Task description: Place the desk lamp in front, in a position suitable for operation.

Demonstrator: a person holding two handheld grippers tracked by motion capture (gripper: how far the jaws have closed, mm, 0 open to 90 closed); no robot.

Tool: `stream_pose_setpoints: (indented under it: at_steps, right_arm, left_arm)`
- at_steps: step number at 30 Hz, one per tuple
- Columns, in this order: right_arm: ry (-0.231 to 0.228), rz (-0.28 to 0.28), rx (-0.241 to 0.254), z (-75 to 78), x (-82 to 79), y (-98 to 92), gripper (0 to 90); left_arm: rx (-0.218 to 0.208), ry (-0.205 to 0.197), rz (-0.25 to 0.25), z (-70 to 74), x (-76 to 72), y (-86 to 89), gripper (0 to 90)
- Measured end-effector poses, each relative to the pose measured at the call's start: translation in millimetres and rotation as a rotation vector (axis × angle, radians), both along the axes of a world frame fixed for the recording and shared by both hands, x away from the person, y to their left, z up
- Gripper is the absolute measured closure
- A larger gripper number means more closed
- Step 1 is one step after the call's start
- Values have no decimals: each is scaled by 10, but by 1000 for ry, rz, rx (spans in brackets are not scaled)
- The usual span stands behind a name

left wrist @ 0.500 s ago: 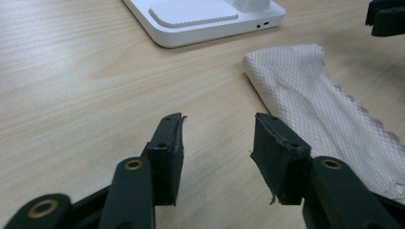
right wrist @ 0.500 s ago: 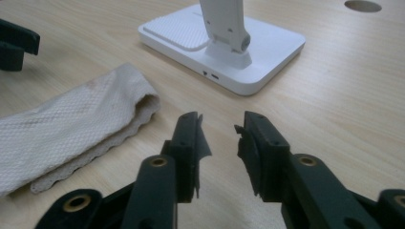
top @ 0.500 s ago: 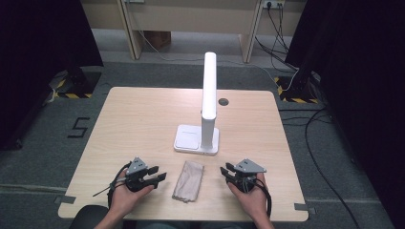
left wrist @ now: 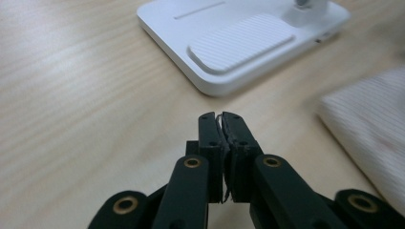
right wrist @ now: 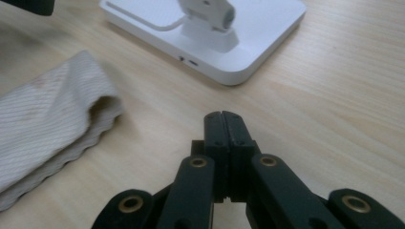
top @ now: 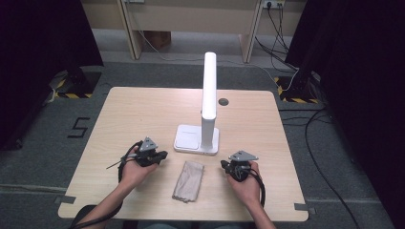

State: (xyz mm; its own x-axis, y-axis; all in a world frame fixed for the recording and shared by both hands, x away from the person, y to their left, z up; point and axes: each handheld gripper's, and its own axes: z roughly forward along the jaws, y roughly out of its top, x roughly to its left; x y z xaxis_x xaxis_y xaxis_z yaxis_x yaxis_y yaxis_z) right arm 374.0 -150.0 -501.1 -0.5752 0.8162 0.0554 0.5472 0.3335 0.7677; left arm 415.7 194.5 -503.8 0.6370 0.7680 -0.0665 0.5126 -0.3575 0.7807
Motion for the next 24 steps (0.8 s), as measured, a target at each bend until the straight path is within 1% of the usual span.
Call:
stream_pose_setpoints:
  at_steps: [1, 3, 4, 5, 6, 7, 10, 12, 13, 16, 19, 20, 21, 24]
  right_arm:
    - [1, -6, -8, -7, 37, -5, 900]
    - [19, -26, -16, -20, 97, -9, 900]
    - [20, -27, -19, -28, 125, -10, 900]
    - [18, -27, -26, -36, 170, -2, 900]
    - [18, -27, -26, -36, 170, -2, 900]
    - [24, -25, -32, -35, 199, 26, 900]
    - [35, -34, -38, -37, 254, 60, 900]
    - [34, -34, -42, -35, 269, 63, 900]
    - [42, -38, -35, -31, 300, 86, 900]
    - [47, -33, -39, -37, 326, 106, 900]
    - [61, -26, -48, -47, 380, 185, 900]
    - [61, -26, -48, -47, 380, 185, 900]
    - [58, -28, -64, -46, 422, 225, 900]
    - [59, -33, -73, -44, 453, 258, 900]
  left_arm:
    - [4, -2, 8, -9, 76, -17, 864]
    - [17, -4, 24, -25, 217, -47, 860]
    - [20, -2, 30, -33, 276, -62, 862]
    - [23, 6, 43, -51, 365, -87, 877]
    - [23, 6, 43, -51, 365, -87, 884]
    - [34, 11, 46, -78, 427, -107, 891]
    - [39, 27, 47, -103, 475, -122, 896]
    - [36, 27, 46, -104, 486, -130, 897]
    - [33, 25, 42, -102, 498, -141, 897]
    - [28, 25, 44, -98, 526, -162, 897]
    - [23, 29, 53, -113, 555, -167, 895]
    - [14, 32, 65, -117, 564, -163, 895]
    - [-4, 35, 89, -123, 580, -161, 894]
    - [-13, 37, 91, -127, 589, -182, 894]
